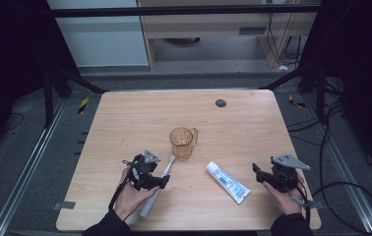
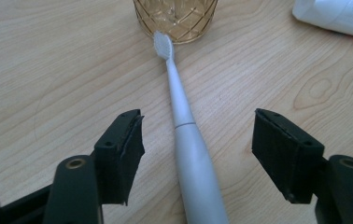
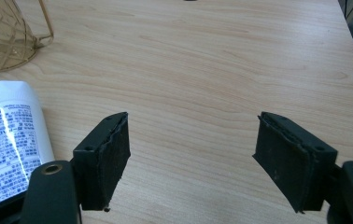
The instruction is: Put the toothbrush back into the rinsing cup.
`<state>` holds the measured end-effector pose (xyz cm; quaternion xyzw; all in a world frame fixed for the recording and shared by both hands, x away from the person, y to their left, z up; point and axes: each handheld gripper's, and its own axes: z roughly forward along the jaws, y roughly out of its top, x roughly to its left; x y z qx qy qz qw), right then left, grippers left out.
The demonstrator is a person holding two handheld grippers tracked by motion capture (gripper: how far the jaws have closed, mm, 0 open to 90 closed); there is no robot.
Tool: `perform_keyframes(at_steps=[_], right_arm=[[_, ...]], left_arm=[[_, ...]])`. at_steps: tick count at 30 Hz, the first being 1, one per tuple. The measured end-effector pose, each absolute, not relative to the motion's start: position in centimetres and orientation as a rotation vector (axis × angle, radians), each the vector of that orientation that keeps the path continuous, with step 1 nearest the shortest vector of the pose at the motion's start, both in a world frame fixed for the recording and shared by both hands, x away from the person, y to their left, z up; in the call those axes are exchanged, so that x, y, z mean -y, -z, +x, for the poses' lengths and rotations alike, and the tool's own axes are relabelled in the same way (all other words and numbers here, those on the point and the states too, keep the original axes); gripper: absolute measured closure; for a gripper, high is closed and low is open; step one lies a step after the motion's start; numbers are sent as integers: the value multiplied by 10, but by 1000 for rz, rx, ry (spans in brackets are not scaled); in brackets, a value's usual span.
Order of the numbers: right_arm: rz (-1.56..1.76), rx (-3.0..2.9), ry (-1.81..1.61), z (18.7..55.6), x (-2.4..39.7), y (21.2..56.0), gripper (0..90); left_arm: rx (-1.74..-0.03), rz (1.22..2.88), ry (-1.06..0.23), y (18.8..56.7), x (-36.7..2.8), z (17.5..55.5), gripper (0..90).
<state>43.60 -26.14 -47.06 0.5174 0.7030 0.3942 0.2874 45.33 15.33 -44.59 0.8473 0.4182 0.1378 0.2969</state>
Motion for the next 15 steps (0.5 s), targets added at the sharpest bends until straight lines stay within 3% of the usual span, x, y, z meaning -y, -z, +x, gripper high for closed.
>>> perform_keyframes(at_steps=[15], right_arm=[[1380, -1891, -1047, 436, 261, 472, 263]], left_arm=[[-1142, 2303, -360, 458, -152, 457, 412]])
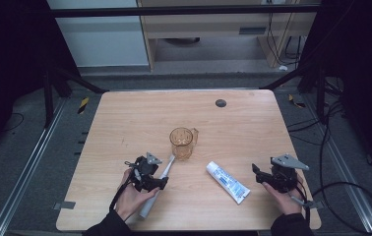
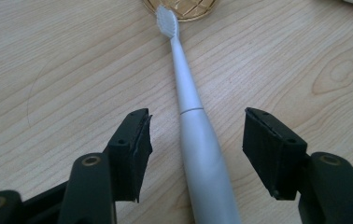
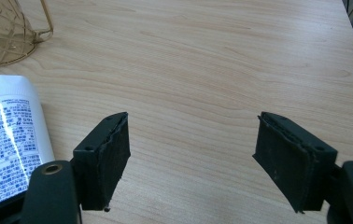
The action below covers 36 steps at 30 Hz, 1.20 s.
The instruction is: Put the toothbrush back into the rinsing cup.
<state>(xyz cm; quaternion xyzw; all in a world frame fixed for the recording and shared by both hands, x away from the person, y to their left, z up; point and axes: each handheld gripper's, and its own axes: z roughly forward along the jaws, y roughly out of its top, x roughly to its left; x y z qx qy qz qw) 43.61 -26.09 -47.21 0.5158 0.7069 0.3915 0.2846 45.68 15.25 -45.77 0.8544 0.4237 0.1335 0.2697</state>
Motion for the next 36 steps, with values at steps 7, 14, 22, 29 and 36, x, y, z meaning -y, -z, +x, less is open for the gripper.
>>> perform_keyframes(at_steps=[7, 14, 22, 29, 36], right_arm=[[1374, -1904, -1047, 436, 260, 473, 266], [1380, -1915, -1057, 437, 260, 473, 274], [1378, -1931, -1057, 438, 259, 475, 281], [1379, -1936, -1058, 438, 259, 475, 287], [1381, -1941, -1060, 439, 259, 474, 293]], left_arm=[[-1156, 2324, -329, 463, -152, 458, 455], [-1170, 2334, -310, 466, -153, 460, 478], [-1173, 2354, -276, 470, -152, 462, 538], [-1181, 2371, -248, 472, -151, 464, 576], [-1194, 2376, -218, 473, -151, 468, 591]])
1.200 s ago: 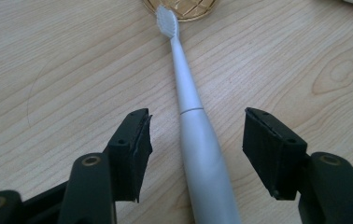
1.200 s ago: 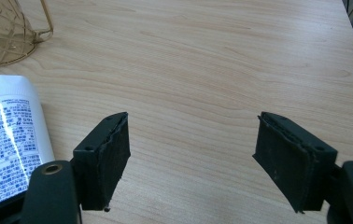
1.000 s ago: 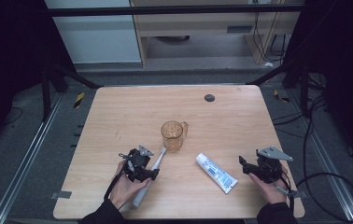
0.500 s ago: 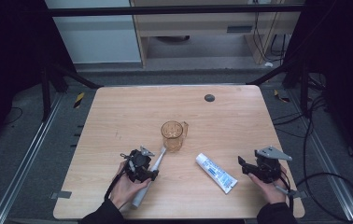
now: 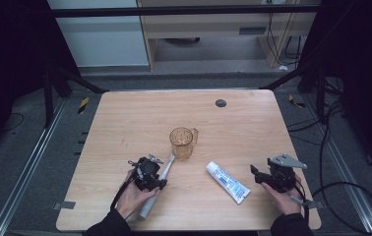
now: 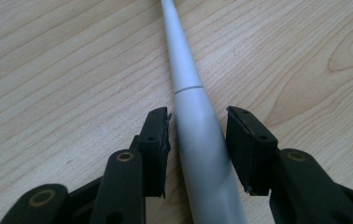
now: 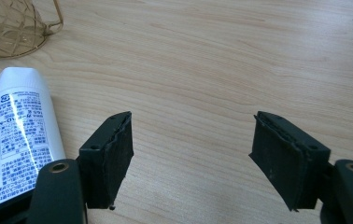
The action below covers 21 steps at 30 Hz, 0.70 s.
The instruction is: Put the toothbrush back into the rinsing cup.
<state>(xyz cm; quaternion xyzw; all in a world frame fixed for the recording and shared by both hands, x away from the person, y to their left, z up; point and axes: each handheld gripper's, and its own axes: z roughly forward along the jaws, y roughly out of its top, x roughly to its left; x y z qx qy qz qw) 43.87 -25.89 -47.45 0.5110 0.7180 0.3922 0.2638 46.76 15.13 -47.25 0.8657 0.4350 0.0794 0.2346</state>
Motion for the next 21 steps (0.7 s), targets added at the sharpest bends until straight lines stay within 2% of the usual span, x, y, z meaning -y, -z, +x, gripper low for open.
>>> perform_keyframes(at_steps=[21], right_arm=[[1380, -1946, -1059, 439, 259, 474, 298]], left_arm=[[-1176, 2401, -181, 473, -151, 469, 660]])
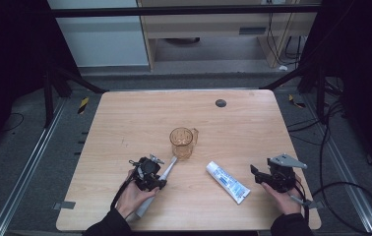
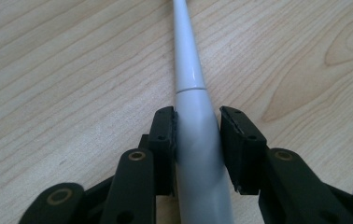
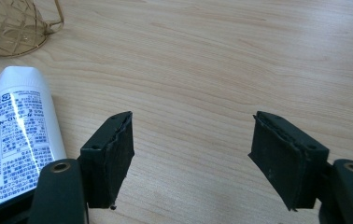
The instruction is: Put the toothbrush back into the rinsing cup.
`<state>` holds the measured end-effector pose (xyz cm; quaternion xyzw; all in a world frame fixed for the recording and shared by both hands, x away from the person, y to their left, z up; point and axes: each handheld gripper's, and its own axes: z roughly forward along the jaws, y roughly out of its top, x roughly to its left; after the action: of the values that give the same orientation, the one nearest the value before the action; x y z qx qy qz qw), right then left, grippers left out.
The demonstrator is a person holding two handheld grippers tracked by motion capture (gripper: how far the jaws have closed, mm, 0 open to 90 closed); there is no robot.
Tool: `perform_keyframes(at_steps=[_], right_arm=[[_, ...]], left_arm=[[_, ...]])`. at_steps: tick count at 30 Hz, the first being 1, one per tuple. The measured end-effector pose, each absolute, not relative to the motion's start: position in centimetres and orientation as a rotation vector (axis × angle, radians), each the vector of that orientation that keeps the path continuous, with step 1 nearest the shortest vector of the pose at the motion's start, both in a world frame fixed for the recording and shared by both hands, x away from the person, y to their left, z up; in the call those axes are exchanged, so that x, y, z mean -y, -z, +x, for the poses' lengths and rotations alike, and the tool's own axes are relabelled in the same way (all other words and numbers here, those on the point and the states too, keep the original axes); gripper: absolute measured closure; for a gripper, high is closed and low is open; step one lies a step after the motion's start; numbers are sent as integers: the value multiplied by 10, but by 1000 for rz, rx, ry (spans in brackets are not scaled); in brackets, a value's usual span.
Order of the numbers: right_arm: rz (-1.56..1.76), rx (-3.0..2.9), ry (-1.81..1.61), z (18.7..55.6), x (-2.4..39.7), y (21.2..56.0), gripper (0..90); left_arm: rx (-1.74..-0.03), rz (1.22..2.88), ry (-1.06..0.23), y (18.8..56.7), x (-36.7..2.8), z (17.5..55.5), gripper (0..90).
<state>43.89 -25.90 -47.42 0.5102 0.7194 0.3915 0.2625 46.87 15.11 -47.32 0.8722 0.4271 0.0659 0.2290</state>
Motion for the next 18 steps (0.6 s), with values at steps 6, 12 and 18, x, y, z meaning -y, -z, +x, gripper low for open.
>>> perform_keyframes(at_steps=[6, 12, 18], right_arm=[[1378, -1950, -1057, 439, 259, 475, 298], [1379, -1951, -1057, 439, 259, 475, 298], [1390, -1952, -1060, 439, 260, 474, 298]], left_arm=[[-1150, 2419, -172, 473, -153, 468, 672], [-1125, 2421, -177, 469, -153, 466, 675], [-1092, 2416, -171, 460, -158, 465, 676]])
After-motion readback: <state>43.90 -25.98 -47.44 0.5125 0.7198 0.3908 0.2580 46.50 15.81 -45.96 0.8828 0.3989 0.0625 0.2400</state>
